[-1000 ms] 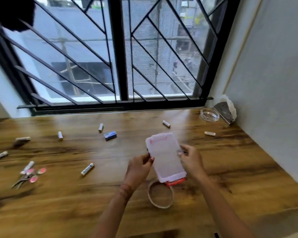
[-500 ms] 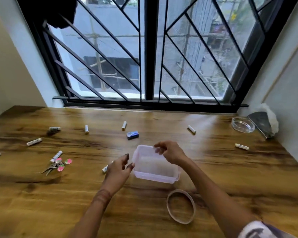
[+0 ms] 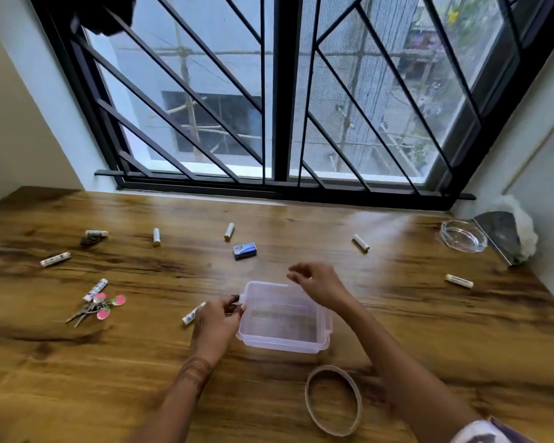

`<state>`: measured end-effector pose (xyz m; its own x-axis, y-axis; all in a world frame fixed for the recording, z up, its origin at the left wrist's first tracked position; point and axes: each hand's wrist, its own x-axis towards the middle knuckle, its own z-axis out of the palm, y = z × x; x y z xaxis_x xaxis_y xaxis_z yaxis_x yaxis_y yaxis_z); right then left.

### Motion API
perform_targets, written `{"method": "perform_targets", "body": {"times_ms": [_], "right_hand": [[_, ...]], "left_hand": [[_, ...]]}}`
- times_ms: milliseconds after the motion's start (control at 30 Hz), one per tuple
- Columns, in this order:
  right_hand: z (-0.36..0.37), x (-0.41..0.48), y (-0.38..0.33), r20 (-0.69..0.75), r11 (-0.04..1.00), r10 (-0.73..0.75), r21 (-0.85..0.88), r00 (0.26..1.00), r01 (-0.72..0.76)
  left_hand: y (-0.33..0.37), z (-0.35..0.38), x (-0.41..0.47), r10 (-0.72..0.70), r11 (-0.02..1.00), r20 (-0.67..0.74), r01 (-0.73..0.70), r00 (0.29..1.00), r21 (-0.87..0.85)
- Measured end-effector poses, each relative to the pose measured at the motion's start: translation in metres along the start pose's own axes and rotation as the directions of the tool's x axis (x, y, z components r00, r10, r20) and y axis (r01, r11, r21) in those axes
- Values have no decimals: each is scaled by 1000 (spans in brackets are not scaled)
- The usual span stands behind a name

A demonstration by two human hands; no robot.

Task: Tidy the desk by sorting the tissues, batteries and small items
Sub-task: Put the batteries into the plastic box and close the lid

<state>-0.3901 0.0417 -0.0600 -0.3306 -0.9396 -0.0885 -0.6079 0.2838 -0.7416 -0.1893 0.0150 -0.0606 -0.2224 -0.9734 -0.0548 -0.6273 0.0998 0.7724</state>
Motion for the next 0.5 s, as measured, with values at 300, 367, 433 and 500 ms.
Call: {"method": "perform_targets", "body": {"times_ms": [300,367,433,500], "right_hand": [[-13,19,31,-181,955,267,-86,947,-285],[-10,21,34,-158,948,297,-74,942,-311],[-8,26,38,-164,944,308,-69,937,-322],[-9,29,40,-186,947,302,-57,935,-317]], "left_hand": [[4,-1,1,-61,998,-11,61,998,-19],[4,-2,3,-77,997,1,77,997,-21],[3,-3,4,-81,996,10,82,997,-28],[2,-3,5,-82,996,12,82,997,-28]]}}
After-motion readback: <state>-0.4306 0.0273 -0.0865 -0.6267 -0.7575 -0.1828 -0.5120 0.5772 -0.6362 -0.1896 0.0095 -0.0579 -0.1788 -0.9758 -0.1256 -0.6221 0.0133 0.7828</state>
